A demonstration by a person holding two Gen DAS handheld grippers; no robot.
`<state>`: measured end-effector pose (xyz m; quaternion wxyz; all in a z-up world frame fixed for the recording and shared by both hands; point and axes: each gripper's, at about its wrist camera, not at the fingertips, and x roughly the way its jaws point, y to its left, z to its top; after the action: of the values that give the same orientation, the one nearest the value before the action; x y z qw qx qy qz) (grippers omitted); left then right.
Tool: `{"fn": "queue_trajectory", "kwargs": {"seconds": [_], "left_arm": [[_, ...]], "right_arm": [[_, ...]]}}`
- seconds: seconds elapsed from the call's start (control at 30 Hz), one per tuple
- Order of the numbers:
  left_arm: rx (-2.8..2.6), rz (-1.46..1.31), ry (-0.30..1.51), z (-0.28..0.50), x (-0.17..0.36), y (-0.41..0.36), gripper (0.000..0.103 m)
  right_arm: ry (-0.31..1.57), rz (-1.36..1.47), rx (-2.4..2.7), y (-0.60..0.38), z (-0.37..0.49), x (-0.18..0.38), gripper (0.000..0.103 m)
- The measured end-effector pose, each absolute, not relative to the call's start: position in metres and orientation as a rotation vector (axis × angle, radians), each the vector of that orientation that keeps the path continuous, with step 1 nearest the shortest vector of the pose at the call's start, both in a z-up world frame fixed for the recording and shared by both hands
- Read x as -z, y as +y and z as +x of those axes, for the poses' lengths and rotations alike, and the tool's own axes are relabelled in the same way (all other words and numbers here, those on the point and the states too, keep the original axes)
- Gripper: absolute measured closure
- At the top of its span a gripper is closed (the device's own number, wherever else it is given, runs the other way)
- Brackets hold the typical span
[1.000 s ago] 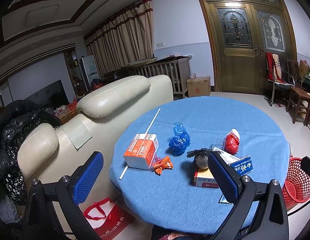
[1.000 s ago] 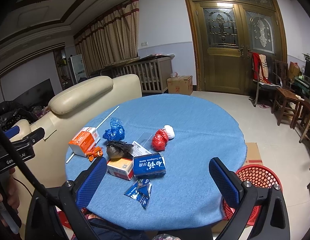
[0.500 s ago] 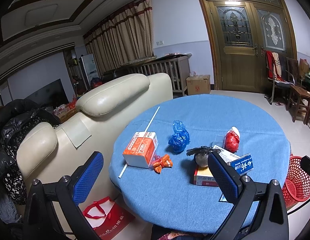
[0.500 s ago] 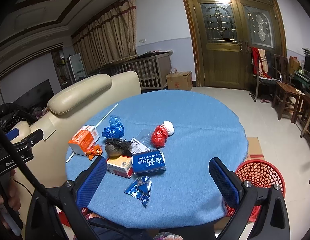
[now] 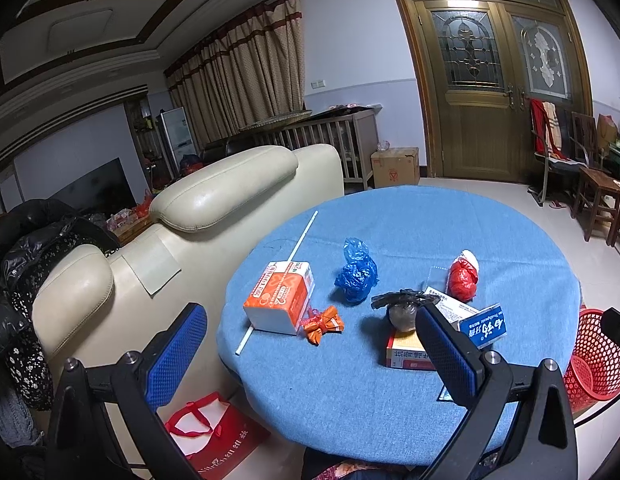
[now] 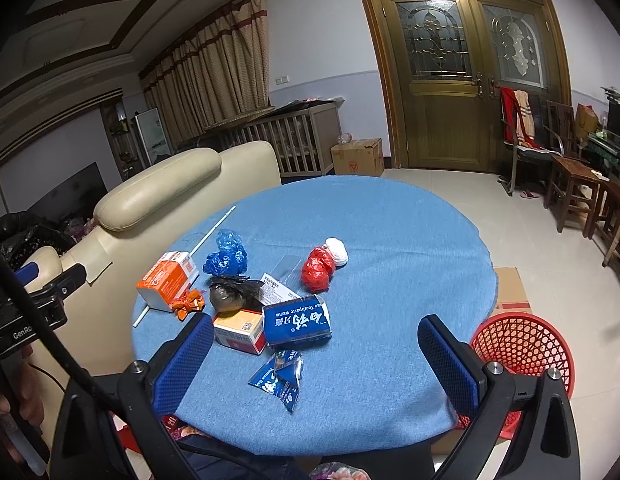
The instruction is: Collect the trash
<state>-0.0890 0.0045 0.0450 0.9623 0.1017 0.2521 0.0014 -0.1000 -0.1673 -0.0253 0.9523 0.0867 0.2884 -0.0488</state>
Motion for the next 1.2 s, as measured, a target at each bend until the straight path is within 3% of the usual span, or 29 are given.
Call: {"fn": "queue_trajectory", "kwargs": {"seconds": [0.67, 0.93, 1.2], "left_arm": [[0.033, 0.205, 0.557, -0.08, -0.032, -0.001, 0.0], [0.347, 0.105, 0.923, -0.034, 0.06, -0.044, 0.0], [0.499, 0.131, 1.056, -0.018, 0.123, -0.117, 0.0]], "right_arm": [[0.613, 0.19, 0.099, -0.171, -0.095, 0.036, 0.0], [0.679, 0.322, 0.152, -0.221, -0.085, 0.069, 0.0], [0.737, 0.478, 0.195, -0.273, -0.085, 0.111, 0.0]]}}
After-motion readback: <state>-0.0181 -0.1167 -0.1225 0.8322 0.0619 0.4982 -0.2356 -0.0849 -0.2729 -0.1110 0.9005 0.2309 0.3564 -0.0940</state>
